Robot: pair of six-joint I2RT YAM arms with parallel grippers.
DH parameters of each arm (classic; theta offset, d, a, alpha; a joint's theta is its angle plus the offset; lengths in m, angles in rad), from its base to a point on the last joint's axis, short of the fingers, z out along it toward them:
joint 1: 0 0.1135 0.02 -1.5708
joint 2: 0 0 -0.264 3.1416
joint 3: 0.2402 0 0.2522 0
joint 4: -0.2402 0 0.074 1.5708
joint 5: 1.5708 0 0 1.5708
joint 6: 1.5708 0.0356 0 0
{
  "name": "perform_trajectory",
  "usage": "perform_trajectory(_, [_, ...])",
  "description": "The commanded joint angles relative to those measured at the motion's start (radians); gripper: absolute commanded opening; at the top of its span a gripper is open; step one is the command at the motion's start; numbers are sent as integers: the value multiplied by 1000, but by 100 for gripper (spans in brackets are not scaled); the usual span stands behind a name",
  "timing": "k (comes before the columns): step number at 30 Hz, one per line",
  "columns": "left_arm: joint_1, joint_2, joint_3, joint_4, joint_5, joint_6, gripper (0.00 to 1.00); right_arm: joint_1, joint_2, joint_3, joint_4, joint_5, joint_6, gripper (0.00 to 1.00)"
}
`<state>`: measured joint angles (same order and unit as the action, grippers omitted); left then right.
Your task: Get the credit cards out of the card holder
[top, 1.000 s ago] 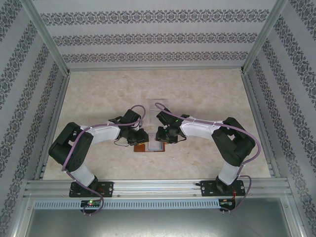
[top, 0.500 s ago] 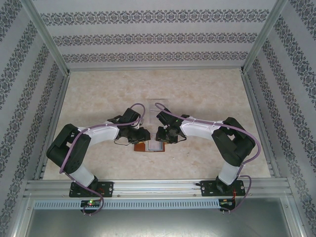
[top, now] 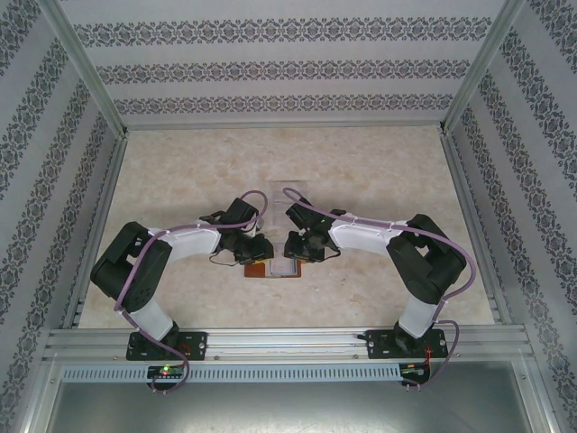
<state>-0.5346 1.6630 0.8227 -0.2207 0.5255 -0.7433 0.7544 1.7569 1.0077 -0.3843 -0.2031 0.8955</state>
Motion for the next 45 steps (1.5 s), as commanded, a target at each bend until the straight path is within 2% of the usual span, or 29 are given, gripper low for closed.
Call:
perform_trajectory(1, [6,6,13,-97,-64,29,21,-8,-4,-18,-53,20,17,35])
perform_trajectory(9, [6,-26,11,-114,-85,25,19,-13,-13,-20,-61,28,13,33])
perform_trajectory(13, [6,-41,11,-100,-84,14,18,-14,-13,-22,-61,26,8,29])
perform_trajectory(16, [6,-50,3,-65,-63,0,18,-14,-13,-22,-58,24,8,30])
perform_trajectory(22, [6,-64,-15,20,-12,-15,31,-14,-10,-21,-51,18,7,31])
perform_trajectory(25, [7,-36,-6,30,22,-12,33,-14,-8,-19,-44,12,8,32])
perform_trajectory(36, [6,25,-12,40,38,-15,30,-11,-10,-22,-43,9,12,32])
perform_trajectory(45, [7,20,-12,-22,-17,-2,21,-13,-61,-29,-50,18,16,36])
